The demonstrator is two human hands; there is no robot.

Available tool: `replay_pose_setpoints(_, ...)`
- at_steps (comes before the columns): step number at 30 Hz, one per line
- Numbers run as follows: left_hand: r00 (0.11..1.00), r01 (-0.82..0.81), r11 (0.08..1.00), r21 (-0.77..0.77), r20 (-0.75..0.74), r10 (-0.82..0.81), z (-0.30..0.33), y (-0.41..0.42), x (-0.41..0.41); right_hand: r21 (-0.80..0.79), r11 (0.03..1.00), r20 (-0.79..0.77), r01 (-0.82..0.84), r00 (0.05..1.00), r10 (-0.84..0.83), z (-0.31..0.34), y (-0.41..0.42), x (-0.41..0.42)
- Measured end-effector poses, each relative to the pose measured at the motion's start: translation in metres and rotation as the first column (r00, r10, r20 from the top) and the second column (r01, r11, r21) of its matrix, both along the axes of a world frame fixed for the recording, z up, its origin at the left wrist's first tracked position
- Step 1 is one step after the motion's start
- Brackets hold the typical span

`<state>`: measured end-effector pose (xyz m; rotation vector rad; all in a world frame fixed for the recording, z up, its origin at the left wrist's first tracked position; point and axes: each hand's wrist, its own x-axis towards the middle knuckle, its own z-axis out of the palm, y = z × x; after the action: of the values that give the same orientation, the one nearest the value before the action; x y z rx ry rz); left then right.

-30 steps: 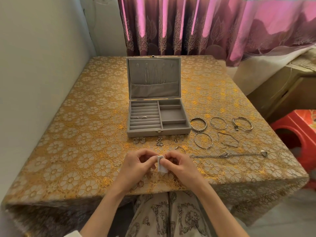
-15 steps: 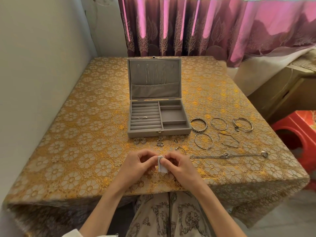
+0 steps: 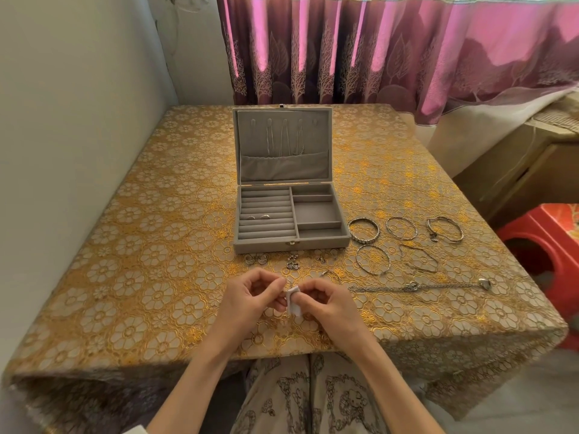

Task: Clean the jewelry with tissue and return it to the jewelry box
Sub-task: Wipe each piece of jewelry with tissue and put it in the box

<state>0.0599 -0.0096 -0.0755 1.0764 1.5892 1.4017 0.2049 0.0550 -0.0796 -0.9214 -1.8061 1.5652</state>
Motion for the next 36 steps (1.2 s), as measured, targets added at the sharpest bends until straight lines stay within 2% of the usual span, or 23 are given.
replay_pose_setpoints(8, 0.997, 0.048, 0.999, -0.002, -0.063, -0.048, 0.0, -0.001, 0.0, 0.066, 0.995, 0.022, 0.08, 0.996, -0.081, 0.001, -0.003, -0.004)
replay_pose_setpoints(14, 1.0, 0.011, 0.999, -0.034, -0.011, -0.012, 0.001, -0.002, 0.0, -0.008, 0.999, 0.0, 0.042, 0.999, -0.042, 0.003, 0.001, -0.002)
replay_pose_setpoints(20, 0.997, -0.058, 0.998, -0.019, -0.06, 0.057, 0.002, -0.002, 0.006, 0.134, 0.988, 0.11, 0.078, 0.99, -0.093, -0.003, -0.004, -0.009)
replay_pose_setpoints(26, 0.998, -0.054, 0.997, -0.052, -0.013, 0.054, 0.002, -0.002, 0.004, 0.305, 0.946, 0.178, 0.107, 0.97, -0.167, -0.012, -0.008, -0.014)
replay_pose_setpoints(33, 0.998, -0.063, 0.996, -0.058, -0.017, 0.062, 0.001, -0.003, 0.001, 0.271, 0.962, 0.193, 0.039, 0.977, -0.094, -0.012, -0.002, -0.01)
replay_pose_setpoints(36, 0.998, 0.002, 0.999, -0.047, -0.068, -0.005, 0.001, -0.004, 0.001, 0.271, 0.962, 0.179, 0.032, 0.98, -0.083, -0.012, -0.003, -0.009)
